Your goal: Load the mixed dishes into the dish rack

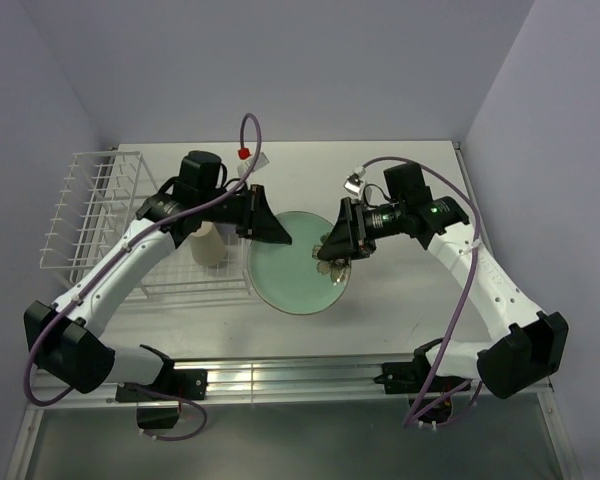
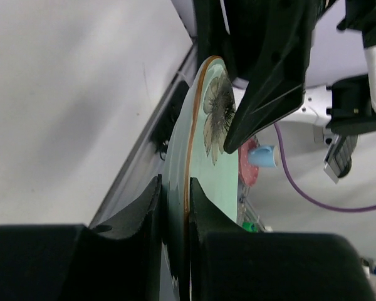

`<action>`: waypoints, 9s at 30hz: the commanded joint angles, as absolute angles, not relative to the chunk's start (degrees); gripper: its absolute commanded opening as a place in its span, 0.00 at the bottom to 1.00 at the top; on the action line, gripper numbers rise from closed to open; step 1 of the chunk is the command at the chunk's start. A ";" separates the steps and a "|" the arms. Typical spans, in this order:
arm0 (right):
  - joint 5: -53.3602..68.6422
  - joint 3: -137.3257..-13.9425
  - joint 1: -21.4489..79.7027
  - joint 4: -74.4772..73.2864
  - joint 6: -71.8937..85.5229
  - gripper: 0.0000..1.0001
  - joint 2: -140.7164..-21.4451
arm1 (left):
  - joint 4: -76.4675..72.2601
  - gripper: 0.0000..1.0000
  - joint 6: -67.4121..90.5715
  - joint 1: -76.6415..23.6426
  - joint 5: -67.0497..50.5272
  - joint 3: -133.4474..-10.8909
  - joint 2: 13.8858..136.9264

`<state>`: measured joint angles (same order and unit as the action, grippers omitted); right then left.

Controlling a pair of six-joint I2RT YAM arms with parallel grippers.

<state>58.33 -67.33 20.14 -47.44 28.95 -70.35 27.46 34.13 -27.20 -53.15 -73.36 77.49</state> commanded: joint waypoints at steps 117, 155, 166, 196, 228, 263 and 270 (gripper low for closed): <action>12.39 -139.57 64.25 7.64 -17.40 0.00 -124.28 | 43.24 0.99 50.18 -13.54 -7.91 -90.79 28.83; 7.38 -145.99 67.32 22.24 -18.37 0.00 -137.37 | 40.96 0.99 54.75 -13.18 -10.20 -87.19 25.40; 6.59 -145.11 68.03 22.85 -18.72 0.00 -138.16 | 42.10 0.99 55.63 -13.10 -10.02 -87.28 24.96; 6.94 -146.43 68.64 20.74 -16.96 0.59 -140.10 | 43.33 0.99 54.14 -13.10 -10.99 -87.45 24.87; 9.58 -136.23 70.58 15.29 -18.37 0.77 -132.89 | 42.45 0.99 55.11 -13.10 -10.11 -84.64 23.38; 10.11 -109.54 71.28 20.47 -18.02 0.84 -117.96 | 41.66 0.99 55.28 -13.10 -8.79 -81.39 21.53; 3.53 -91.16 71.10 23.03 -18.98 0.85 -103.11 | 40.60 0.99 55.02 -13.10 -9.49 -77.70 21.79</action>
